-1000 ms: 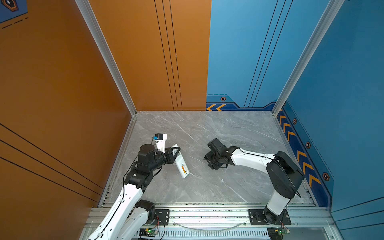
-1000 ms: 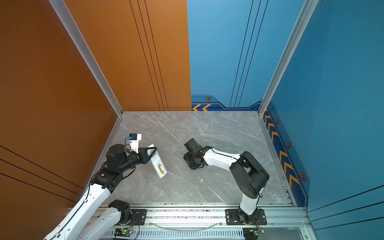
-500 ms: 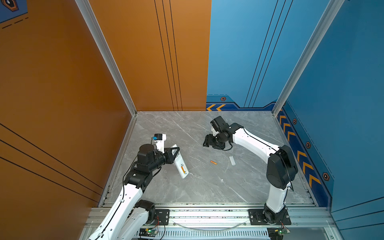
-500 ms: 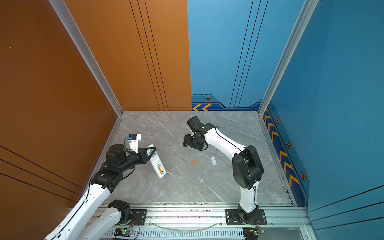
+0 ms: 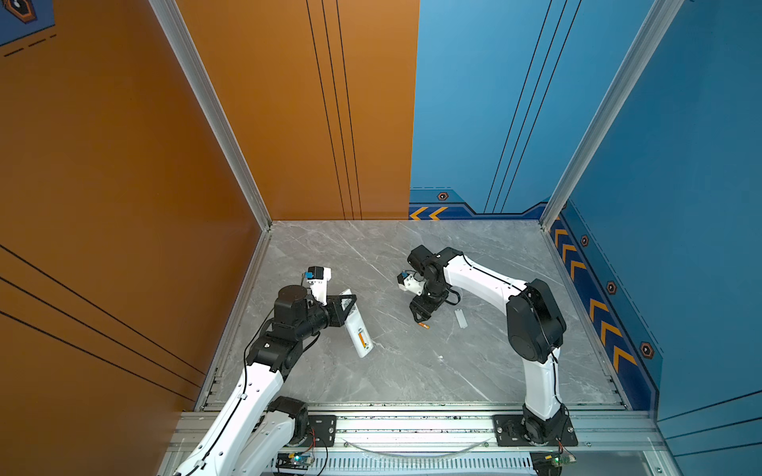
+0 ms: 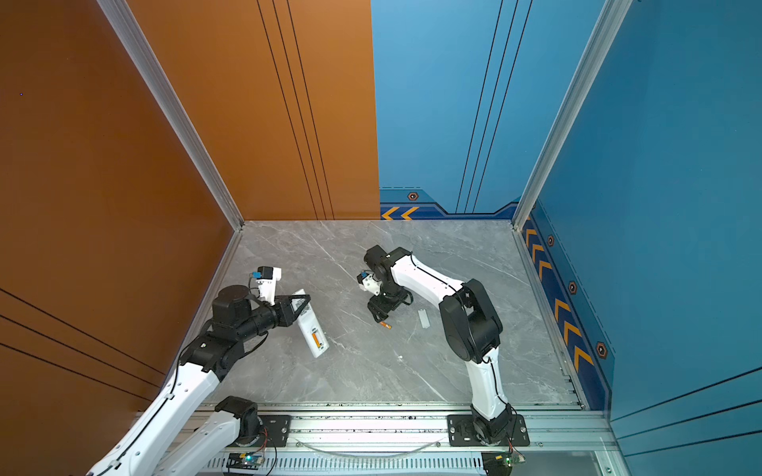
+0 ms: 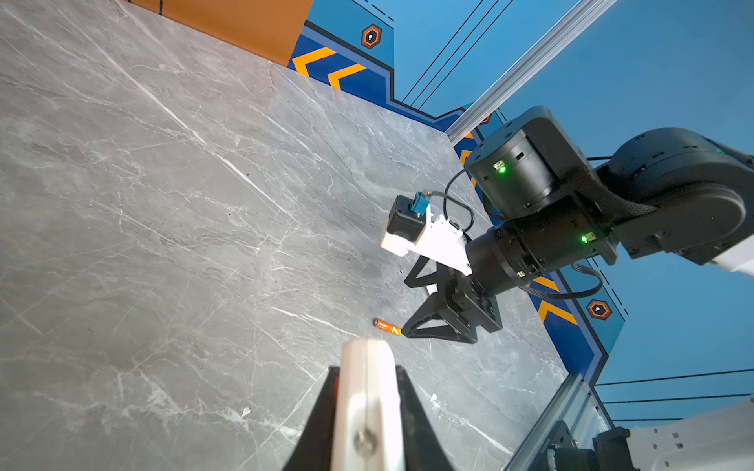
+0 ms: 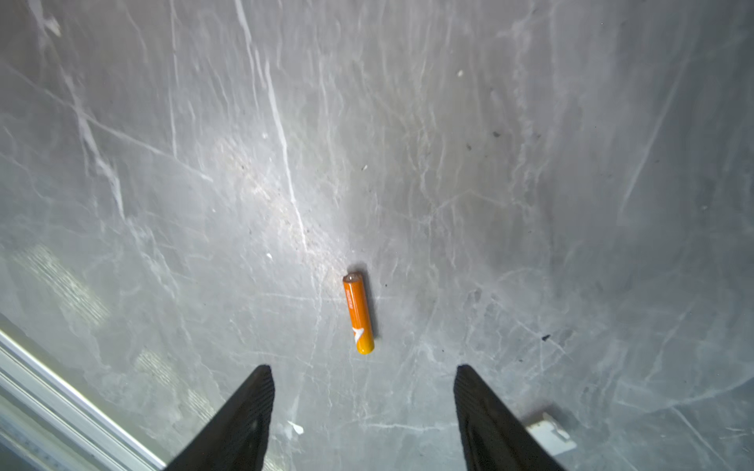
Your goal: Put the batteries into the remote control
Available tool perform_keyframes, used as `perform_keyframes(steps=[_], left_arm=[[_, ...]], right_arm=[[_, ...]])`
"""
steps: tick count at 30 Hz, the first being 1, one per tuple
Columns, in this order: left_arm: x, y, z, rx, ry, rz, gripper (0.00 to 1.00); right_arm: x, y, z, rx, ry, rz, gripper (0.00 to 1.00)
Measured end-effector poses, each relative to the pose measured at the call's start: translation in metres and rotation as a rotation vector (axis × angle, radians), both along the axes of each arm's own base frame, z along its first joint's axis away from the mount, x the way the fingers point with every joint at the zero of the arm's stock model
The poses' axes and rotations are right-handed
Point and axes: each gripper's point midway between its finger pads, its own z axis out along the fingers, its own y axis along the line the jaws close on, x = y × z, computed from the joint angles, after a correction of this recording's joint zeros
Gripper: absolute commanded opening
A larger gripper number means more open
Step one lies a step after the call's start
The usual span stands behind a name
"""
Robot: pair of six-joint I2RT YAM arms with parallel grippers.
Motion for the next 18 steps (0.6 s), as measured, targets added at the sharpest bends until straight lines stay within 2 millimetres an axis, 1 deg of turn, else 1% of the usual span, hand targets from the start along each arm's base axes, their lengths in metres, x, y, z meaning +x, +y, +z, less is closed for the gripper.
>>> perform_keyframes(steps=[4,9,11,14,18], left_arm=[[0.001,0.002,0.000,-0.001,-0.001,0.006,0.00],[0.000,0.004,0.002,-0.002,-0.008,0.012,0.00],[0.001,0.004,0.003,-0.002,-0.009,0.013,0.00],[0.001,0.004,0.003,-0.003,-0.009,0.014,0.00],[0.001,0.004,0.003,-0.003,-0.010,0.016,0.00]], right_arm=[[-0.006,-0.005,-0.007,-0.016,0.002,0.107,0.62],[-0.008,-0.004,-0.008,-0.029,-0.020,0.223,0.55],[-0.010,-0.001,-0.008,-0.031,-0.028,0.263,0.50],[-0.014,0.004,-0.011,-0.043,-0.037,0.316,0.46],[-0.020,0.010,-0.024,-0.070,-0.028,0.374,0.42]])
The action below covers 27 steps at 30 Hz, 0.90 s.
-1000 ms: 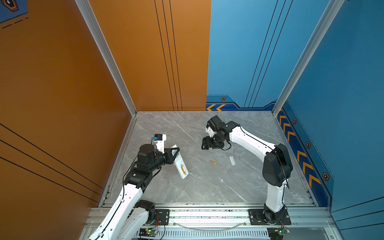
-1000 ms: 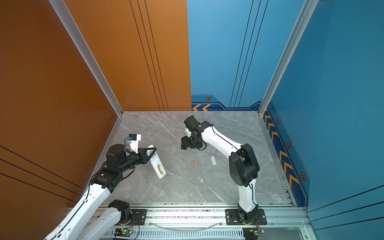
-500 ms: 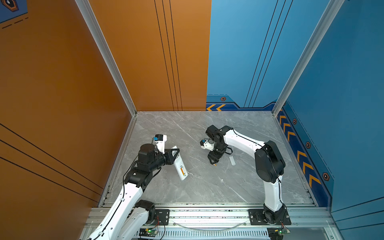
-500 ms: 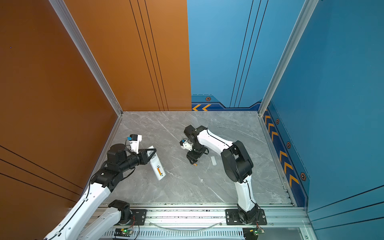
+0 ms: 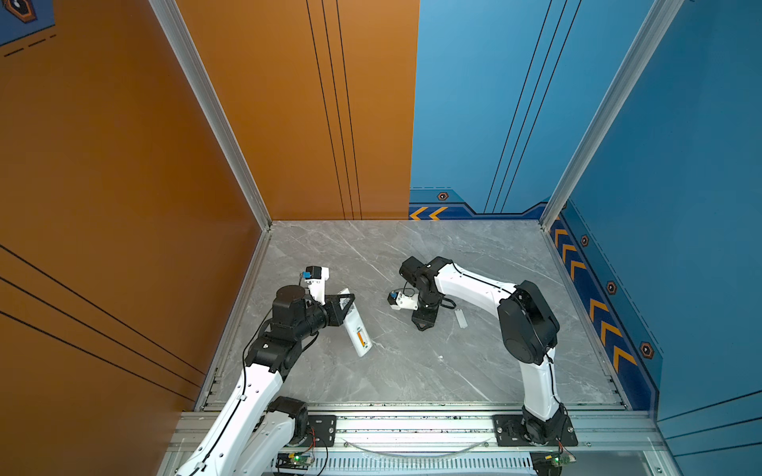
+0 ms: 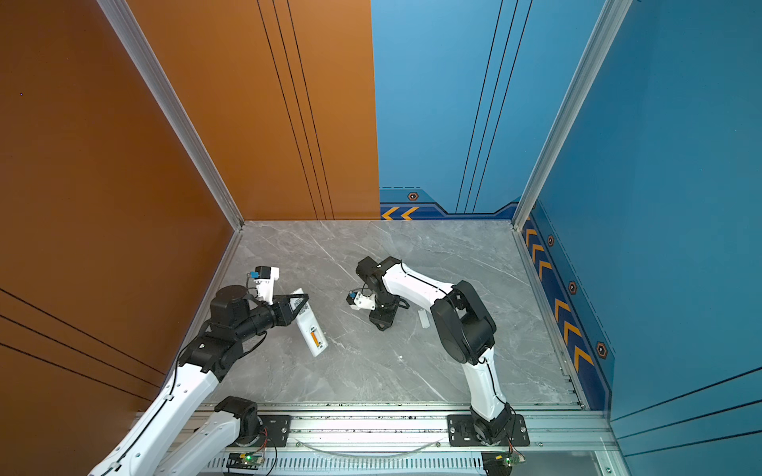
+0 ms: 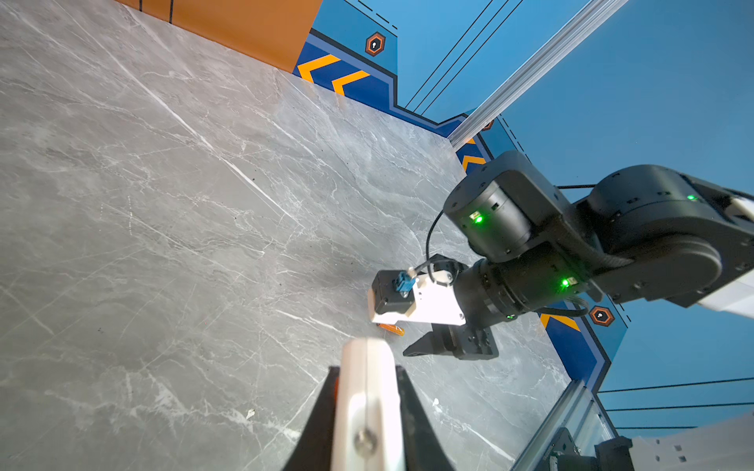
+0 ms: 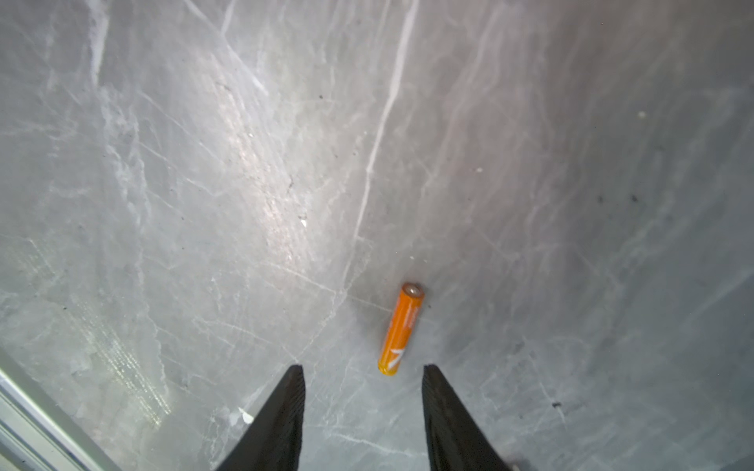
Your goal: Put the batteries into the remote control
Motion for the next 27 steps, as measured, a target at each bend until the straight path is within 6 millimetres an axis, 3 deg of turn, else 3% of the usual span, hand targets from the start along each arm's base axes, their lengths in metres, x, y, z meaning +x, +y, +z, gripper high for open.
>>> perform_keyframes(steps=[3,14,19,23,27], left_arm=[[0.000,0.001,0.001,0.000,-0.002,0.005,0.00],[0.002,0.003,0.002,-0.009,-0.004,0.012,0.00],[0.003,0.004,0.004,-0.013,-0.012,0.018,0.00],[0.004,0.005,0.005,-0.015,-0.020,0.022,0.00],[0.006,0.007,0.006,-0.016,-0.020,0.031,0.00]], right_arm=[[-0.002,0.000,-0.013,-0.032,0.008,0.025,0.41],[0.006,-0.003,-0.013,-0.041,-0.022,0.028,0.39],[0.008,-0.003,-0.017,-0.042,-0.024,0.045,0.28],[0.009,-0.006,-0.023,-0.065,-0.023,0.052,0.26],[0.011,-0.008,-0.024,-0.082,-0.038,0.073,0.16]])
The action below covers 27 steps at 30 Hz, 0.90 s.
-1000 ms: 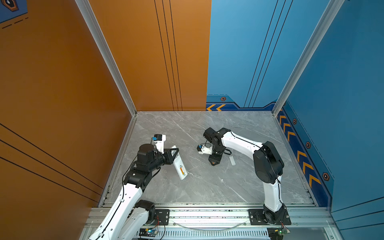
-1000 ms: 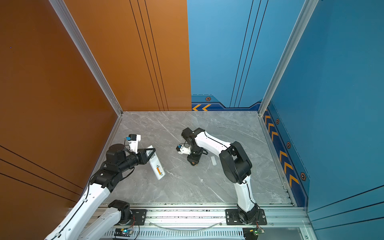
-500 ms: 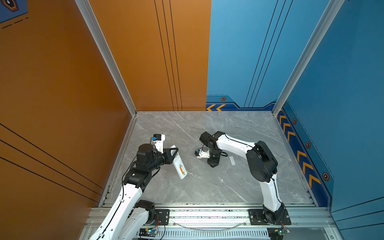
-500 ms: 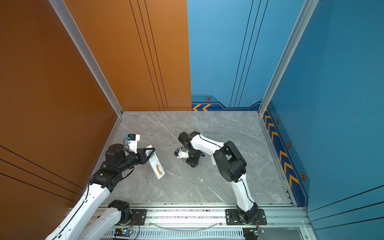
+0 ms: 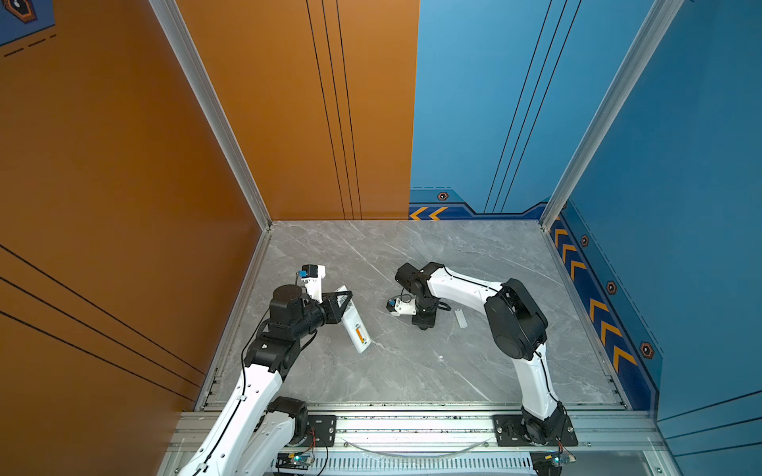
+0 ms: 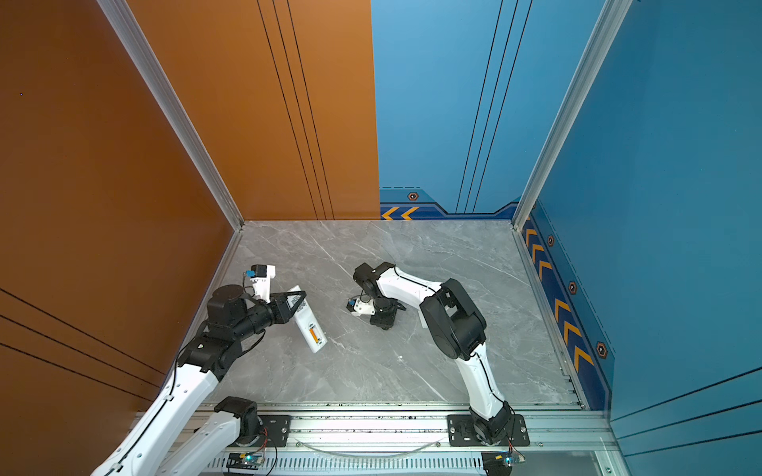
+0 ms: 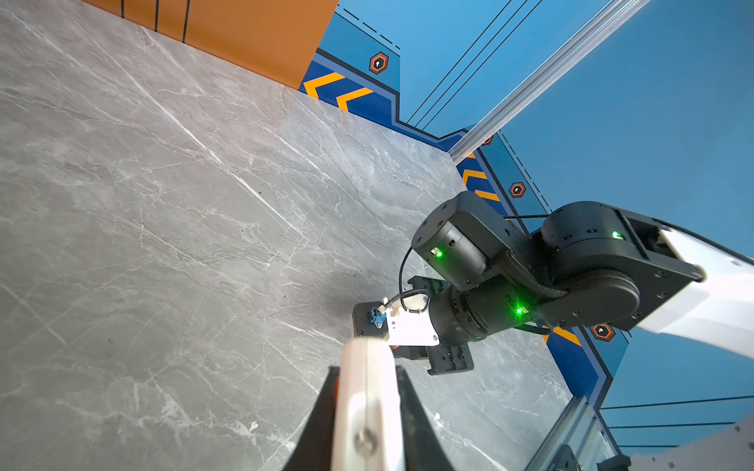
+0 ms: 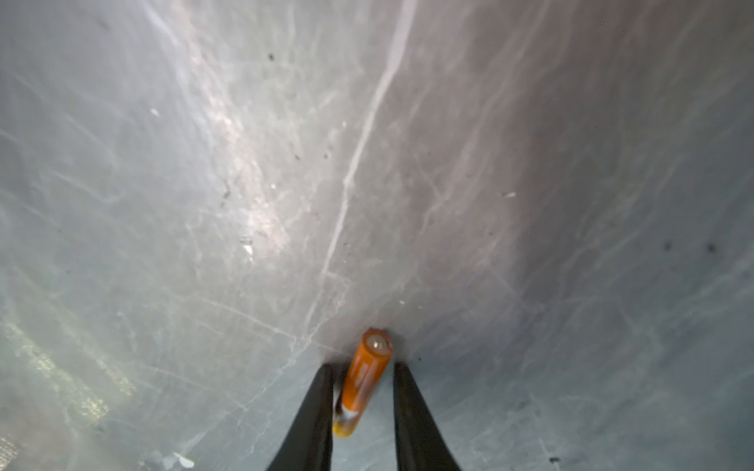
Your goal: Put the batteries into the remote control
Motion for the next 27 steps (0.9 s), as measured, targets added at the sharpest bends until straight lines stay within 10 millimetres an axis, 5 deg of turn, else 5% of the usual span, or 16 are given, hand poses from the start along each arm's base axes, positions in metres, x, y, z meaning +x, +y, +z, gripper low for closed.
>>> perform_keyframes(steps=[10,17,27], left_arm=[[0.000,0.001,0.000,-0.009,0.005,0.001,0.00],[-0.001,0.000,0.001,-0.011,0.003,-0.002,0.00],[-0.005,0.001,0.010,-0.016,-0.030,-0.002,0.00]], right_arm=[[-0.006,-0.001,0.001,-0.089,-0.092,0.134,0.00],[-0.030,-0.008,0.002,-0.140,-0.122,0.266,0.00],[-0.035,-0.003,0.002,-0.091,-0.177,0.320,0.01]])
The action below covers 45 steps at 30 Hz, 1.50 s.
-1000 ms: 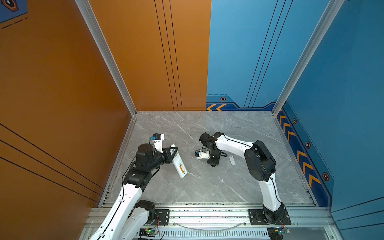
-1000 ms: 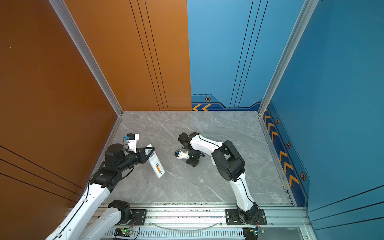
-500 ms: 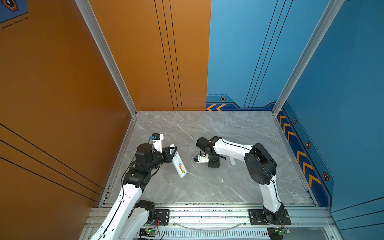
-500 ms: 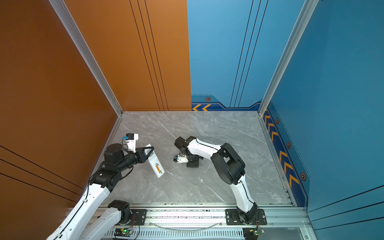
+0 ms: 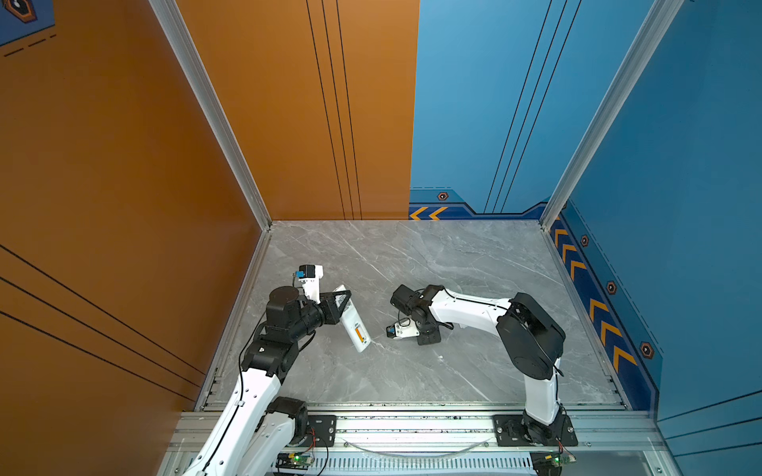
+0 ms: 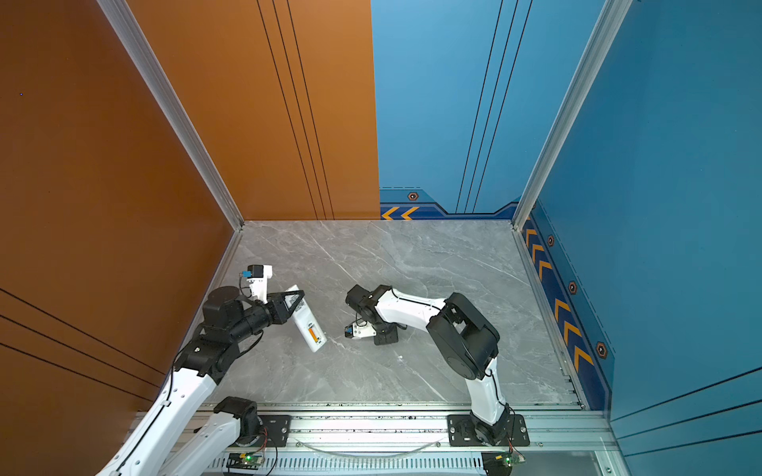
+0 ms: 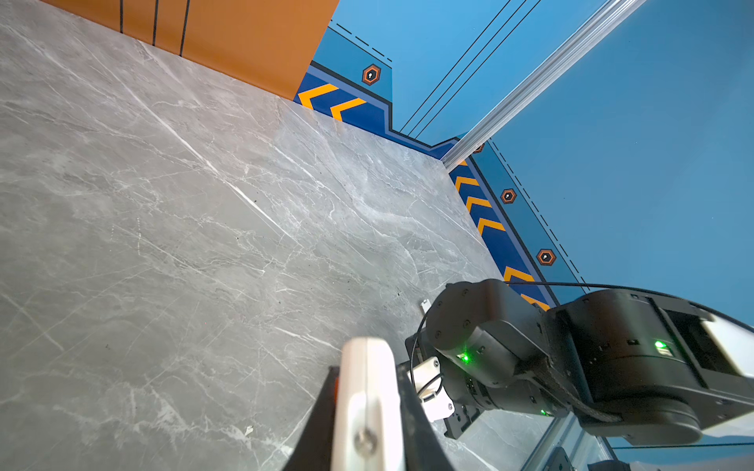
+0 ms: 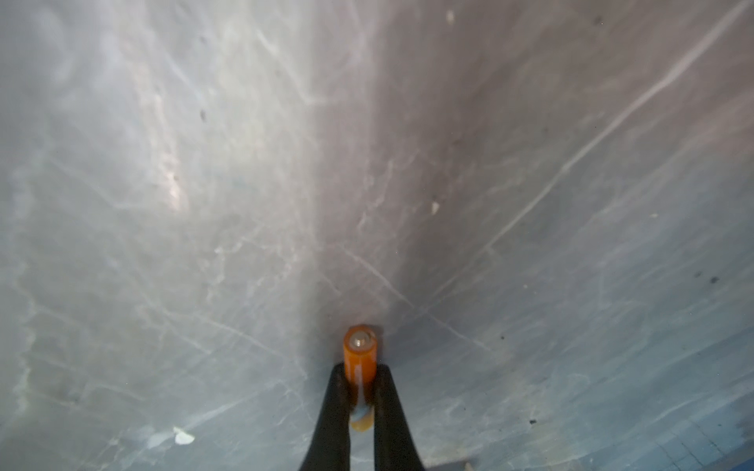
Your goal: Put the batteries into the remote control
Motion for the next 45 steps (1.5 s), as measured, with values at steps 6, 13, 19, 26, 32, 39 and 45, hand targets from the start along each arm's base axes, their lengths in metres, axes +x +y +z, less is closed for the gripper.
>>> perform_keyframes(steps=[6,13,19,26,32,39,45], left_arm=[[-0.001,0.000,0.002,-0.001,-0.006,0.000,0.00],[-0.001,0.000,0.002,-0.001,-0.006,0.000,0.00],[-0.001,0.000,0.002,-0.001,-0.006,0.000,0.00],[-0.001,0.000,0.003,-0.002,-0.012,0.001,0.00],[-0.002,0.000,0.004,-0.002,-0.015,0.000,0.00],[0.000,0.003,0.006,-0.004,-0.025,0.012,0.00],[0.001,0.010,0.013,-0.008,-0.049,0.034,0.00]], right_arm=[[0.003,0.005,0.000,0.029,-0.019,0.003,0.19],[0.004,0.009,0.001,0.058,-0.030,0.008,0.21],[0.004,0.010,0.001,0.067,-0.031,0.008,0.22],[0.004,0.013,0.003,0.090,-0.036,-0.014,0.35],[-0.003,0.017,0.020,0.148,-0.045,-0.029,0.36],[-0.023,0.026,0.068,0.305,-0.093,-0.131,0.38],[0.000,0.029,0.133,0.525,-0.185,-0.541,0.41]])
